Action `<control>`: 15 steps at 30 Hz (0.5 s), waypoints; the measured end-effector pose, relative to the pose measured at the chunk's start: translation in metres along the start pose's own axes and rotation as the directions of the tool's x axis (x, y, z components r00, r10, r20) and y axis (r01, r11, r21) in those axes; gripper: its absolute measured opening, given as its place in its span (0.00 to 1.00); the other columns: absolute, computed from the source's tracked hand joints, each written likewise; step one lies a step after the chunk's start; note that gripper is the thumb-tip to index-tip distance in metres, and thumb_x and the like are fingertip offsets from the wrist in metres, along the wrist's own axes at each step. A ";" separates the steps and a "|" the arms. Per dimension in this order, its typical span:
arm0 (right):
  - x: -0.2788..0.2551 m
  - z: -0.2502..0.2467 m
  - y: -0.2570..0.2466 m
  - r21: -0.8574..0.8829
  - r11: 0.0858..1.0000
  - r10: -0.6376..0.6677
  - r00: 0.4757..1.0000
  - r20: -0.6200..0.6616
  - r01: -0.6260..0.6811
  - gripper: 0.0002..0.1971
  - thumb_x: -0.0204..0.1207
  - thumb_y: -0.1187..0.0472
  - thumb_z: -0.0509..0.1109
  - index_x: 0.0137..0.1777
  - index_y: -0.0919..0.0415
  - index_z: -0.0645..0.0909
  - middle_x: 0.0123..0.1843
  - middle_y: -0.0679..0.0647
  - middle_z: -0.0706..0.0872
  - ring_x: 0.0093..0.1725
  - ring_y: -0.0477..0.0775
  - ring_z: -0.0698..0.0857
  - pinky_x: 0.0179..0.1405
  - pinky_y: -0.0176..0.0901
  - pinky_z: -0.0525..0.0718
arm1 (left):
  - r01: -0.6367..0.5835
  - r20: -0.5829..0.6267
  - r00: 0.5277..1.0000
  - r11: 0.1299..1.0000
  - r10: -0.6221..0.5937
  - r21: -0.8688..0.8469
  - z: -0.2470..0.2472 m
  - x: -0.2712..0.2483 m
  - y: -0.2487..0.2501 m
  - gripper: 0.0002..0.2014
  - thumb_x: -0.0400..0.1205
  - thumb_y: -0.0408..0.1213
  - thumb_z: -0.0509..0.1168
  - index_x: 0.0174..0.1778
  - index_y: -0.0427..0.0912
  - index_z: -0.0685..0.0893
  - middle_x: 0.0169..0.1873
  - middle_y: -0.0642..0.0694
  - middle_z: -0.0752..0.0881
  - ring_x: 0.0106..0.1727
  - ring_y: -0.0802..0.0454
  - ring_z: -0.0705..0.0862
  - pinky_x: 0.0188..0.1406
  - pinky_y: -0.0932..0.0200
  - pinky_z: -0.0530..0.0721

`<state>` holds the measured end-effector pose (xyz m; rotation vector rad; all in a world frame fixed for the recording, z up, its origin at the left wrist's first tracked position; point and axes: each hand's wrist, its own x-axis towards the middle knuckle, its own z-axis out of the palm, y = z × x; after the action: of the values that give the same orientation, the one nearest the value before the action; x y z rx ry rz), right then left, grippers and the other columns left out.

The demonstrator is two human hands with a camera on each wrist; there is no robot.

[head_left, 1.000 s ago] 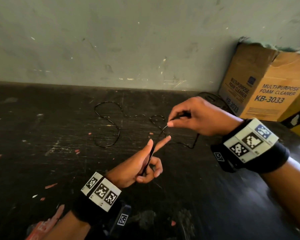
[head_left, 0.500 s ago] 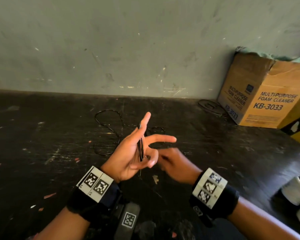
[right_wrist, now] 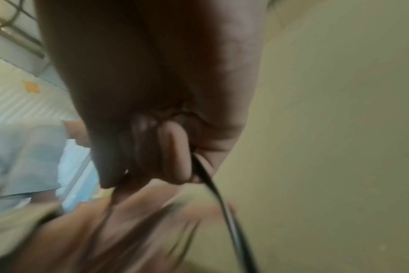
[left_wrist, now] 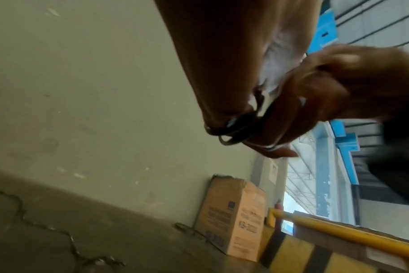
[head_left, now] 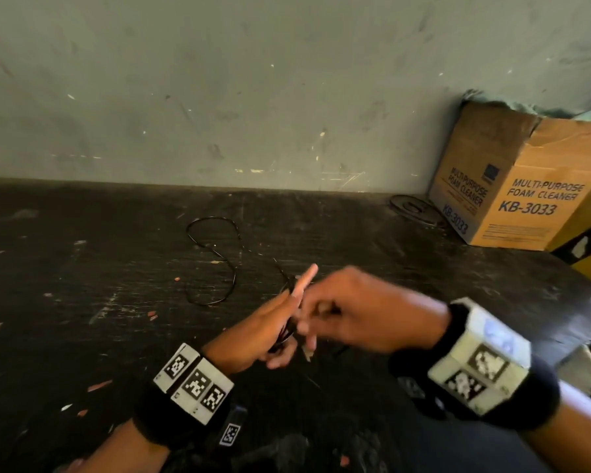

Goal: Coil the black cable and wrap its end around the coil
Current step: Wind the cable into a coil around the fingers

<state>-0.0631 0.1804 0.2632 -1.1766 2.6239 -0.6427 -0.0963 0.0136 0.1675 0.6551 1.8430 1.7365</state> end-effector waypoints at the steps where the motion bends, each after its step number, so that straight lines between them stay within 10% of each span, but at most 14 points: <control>1: 0.000 -0.014 0.002 -0.046 0.999 0.018 0.998 -0.058 -0.020 0.04 0.78 0.61 0.71 0.45 0.60 0.85 0.33 0.39 0.82 0.33 0.30 0.81 0.36 0.22 0.76 | 0.034 0.076 0.997 0.999 -0.031 -0.041 0.002 -0.002 -0.003 0.33 0.72 0.73 0.47 0.68 0.62 0.73 0.30 0.48 0.85 0.14 0.61 0.70 0.11 0.69 0.63; 9: 0.002 -0.059 0.062 -0.087 0.995 0.022 0.932 -0.361 -0.057 0.13 0.73 0.51 0.72 0.43 0.61 0.89 0.31 0.49 0.87 0.28 0.43 0.79 0.30 0.29 0.75 | 0.045 0.342 0.935 0.922 0.097 -0.384 0.003 -0.016 0.009 0.37 0.75 0.68 0.57 0.80 0.60 0.61 0.28 0.41 0.77 0.13 0.63 0.67 0.09 0.71 0.59; 15: 0.006 0.030 0.096 0.116 0.988 0.141 0.912 -0.385 -0.104 0.12 0.82 0.60 0.65 0.45 0.66 0.87 0.36 0.64 0.89 0.33 0.52 0.85 0.33 0.31 0.79 | 0.022 0.351 0.893 0.751 0.283 -0.660 -0.002 -0.009 0.029 0.41 0.72 0.70 0.60 0.81 0.65 0.55 0.54 0.27 0.82 0.26 0.46 0.89 0.06 0.64 0.73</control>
<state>-0.1200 0.2232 0.1919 -0.9241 2.9207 -1.0600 -0.0908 0.0083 0.1967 0.8006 0.8069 1.9605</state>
